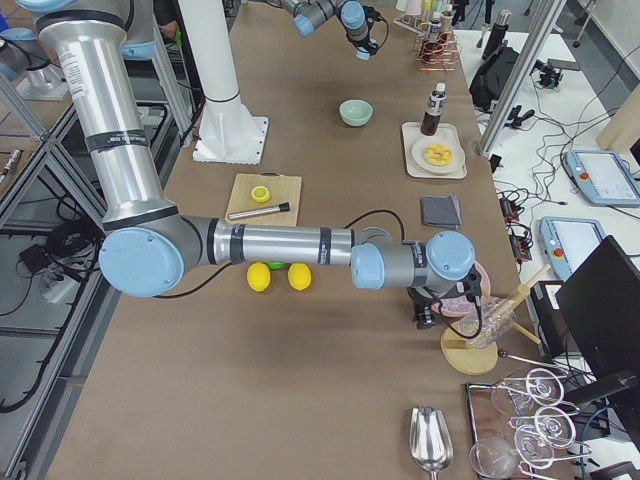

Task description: Pour ice into bowl

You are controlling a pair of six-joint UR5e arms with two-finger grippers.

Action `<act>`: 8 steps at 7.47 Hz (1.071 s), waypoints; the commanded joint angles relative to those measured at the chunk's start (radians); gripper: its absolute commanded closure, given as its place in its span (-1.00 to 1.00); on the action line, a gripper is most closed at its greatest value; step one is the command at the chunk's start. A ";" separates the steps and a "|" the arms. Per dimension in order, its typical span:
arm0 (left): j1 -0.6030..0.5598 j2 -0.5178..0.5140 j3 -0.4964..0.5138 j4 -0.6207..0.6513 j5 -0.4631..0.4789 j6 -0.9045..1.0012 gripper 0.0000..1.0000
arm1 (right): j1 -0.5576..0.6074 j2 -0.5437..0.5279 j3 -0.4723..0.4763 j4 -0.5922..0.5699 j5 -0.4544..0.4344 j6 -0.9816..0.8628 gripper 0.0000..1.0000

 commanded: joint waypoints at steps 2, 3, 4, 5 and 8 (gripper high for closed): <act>0.079 -0.108 -0.028 -0.001 -0.077 -0.091 0.14 | 0.028 -0.047 0.040 -0.016 -0.112 0.089 -0.99; 0.096 -0.130 -0.028 -0.002 -0.085 -0.135 0.14 | 0.028 -0.050 0.058 -0.039 -0.115 0.089 -0.99; 0.119 -0.151 -0.028 -0.002 -0.091 -0.171 0.14 | 0.028 -0.058 0.073 -0.057 -0.116 0.089 -0.99; 0.143 -0.167 -0.028 -0.007 -0.111 -0.211 0.14 | 0.028 -0.069 0.087 -0.064 -0.120 0.100 -0.99; 0.209 -0.208 -0.028 -0.085 -0.132 -0.304 0.14 | 0.028 -0.081 0.100 -0.068 -0.120 0.100 -0.99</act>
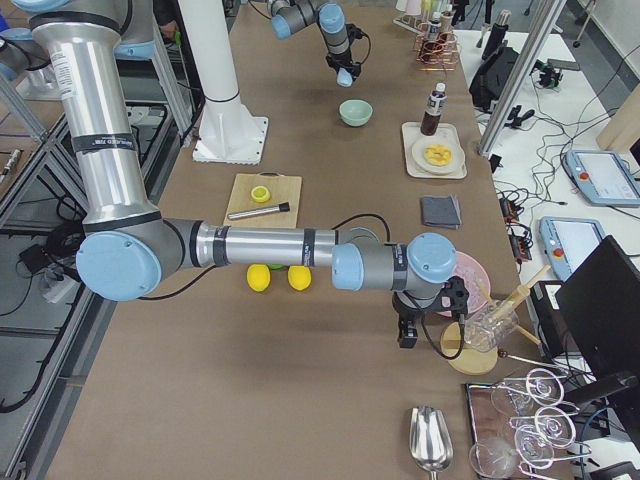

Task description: Pour ice into bowl

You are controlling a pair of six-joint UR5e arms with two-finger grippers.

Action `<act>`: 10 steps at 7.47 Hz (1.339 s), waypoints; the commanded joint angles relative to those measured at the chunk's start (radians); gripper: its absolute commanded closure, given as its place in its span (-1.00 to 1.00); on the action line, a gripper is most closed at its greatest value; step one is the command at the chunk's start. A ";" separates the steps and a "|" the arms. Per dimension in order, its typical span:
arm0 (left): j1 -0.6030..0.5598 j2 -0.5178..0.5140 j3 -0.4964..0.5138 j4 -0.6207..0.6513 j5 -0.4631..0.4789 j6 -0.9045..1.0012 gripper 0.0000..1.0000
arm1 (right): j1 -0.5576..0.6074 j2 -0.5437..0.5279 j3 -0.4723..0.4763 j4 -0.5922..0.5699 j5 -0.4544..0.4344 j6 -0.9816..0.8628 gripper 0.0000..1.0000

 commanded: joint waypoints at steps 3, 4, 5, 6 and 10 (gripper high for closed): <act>0.038 0.006 0.040 -0.265 -0.090 -0.152 0.14 | 0.000 -0.008 0.008 -0.003 -0.002 0.001 -0.99; 0.035 0.006 0.061 -0.322 -0.127 -0.154 0.15 | 0.000 -0.008 0.009 -0.003 -0.002 0.001 -0.99; 0.034 0.004 0.064 -0.348 -0.131 -0.154 0.15 | 0.000 -0.008 0.009 -0.003 -0.002 0.001 -0.99; 0.021 0.004 0.064 -0.385 -0.132 -0.154 0.14 | 0.000 -0.008 0.009 -0.005 -0.002 0.001 -0.99; 0.003 0.008 0.151 -0.590 -0.161 -0.180 0.14 | -0.001 -0.008 0.006 -0.003 -0.002 0.003 -0.99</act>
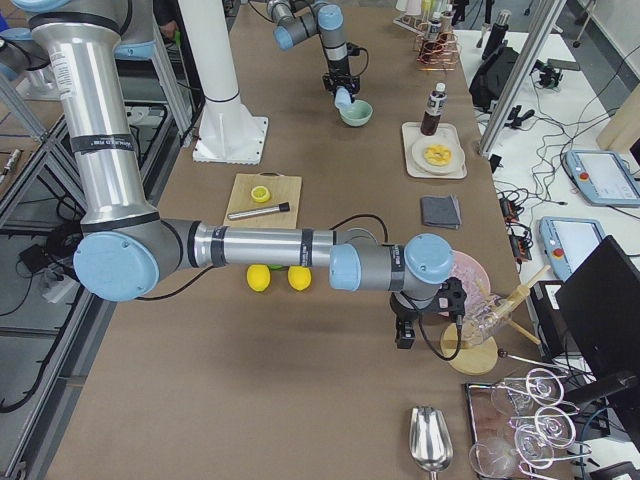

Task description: Pour ice into bowl

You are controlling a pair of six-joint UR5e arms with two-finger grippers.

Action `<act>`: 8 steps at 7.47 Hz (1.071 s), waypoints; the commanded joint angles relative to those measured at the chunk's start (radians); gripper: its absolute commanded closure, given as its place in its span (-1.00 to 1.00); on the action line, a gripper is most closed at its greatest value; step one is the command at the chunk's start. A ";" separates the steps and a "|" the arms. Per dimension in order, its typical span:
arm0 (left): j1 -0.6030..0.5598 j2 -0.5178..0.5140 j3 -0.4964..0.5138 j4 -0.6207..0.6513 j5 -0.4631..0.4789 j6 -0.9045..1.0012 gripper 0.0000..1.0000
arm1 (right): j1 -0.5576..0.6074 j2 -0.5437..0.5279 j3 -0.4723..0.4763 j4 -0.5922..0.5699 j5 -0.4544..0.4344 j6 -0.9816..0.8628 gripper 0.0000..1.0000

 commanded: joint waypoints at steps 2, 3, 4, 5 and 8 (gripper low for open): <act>-0.007 0.035 0.151 -0.274 -0.008 -0.020 0.14 | -0.001 0.002 -0.004 0.000 0.000 0.000 -0.99; -0.042 0.037 0.186 -0.307 -0.078 -0.063 0.10 | -0.002 0.003 -0.005 0.000 0.000 0.001 -0.99; -0.059 0.037 0.201 -0.312 -0.142 -0.070 0.10 | -0.003 0.008 -0.007 -0.001 0.000 0.001 -0.99; -0.071 0.036 0.202 -0.315 -0.145 -0.095 0.10 | -0.004 0.009 -0.010 -0.001 0.000 0.001 -0.99; -0.103 0.086 0.220 -0.510 -0.145 -0.235 0.12 | -0.012 0.018 -0.014 -0.001 -0.003 0.005 -0.99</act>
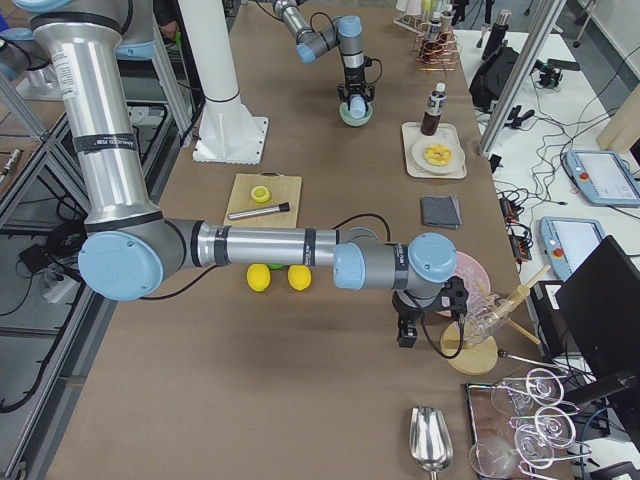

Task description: Pour ice into bowl

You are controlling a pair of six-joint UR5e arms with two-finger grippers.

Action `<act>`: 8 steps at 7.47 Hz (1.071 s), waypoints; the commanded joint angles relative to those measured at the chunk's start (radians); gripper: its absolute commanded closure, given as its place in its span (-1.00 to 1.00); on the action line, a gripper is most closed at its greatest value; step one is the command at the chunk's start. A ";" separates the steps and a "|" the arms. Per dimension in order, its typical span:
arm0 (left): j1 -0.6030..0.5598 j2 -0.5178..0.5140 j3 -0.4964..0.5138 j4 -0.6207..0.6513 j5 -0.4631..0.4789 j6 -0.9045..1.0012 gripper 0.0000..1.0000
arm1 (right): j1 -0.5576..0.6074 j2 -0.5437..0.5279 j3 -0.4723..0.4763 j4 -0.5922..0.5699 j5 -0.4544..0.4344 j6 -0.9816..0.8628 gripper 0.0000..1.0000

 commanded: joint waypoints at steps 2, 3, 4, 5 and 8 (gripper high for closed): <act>0.008 0.065 0.074 -0.372 0.004 -0.158 0.13 | -0.007 0.008 -0.008 -0.001 -0.002 0.001 -0.99; 0.010 0.064 0.079 -0.395 0.004 -0.184 0.13 | -0.007 0.011 -0.008 -0.001 -0.005 0.001 -0.99; 0.008 0.064 0.073 -0.398 0.002 -0.193 0.13 | -0.007 0.017 -0.008 -0.011 -0.011 0.001 -0.99; 0.008 0.064 0.073 -0.411 0.004 -0.199 0.13 | -0.007 0.021 -0.008 -0.017 -0.013 0.001 -0.99; 0.010 0.103 0.091 -0.586 0.008 -0.315 0.13 | -0.007 0.019 -0.008 -0.017 -0.013 0.000 -0.99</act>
